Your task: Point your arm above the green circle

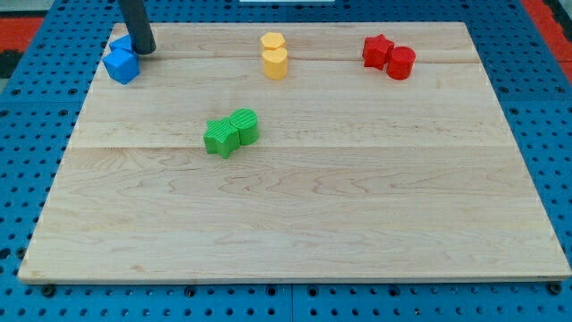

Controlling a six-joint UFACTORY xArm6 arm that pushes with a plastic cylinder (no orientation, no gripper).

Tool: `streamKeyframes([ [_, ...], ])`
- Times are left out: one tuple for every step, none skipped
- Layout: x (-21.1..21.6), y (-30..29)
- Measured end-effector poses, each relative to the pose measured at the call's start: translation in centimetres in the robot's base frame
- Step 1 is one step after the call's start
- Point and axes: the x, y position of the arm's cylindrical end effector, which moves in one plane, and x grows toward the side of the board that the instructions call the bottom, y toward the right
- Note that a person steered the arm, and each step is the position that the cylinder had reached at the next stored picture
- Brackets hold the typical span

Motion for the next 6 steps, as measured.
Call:
streamKeyframes([
  [0.0, 0.0],
  [0.2, 2.1],
  [4.5, 5.9],
  [7.9, 10.9],
  [10.1, 13.5],
  [10.1, 17.6],
])
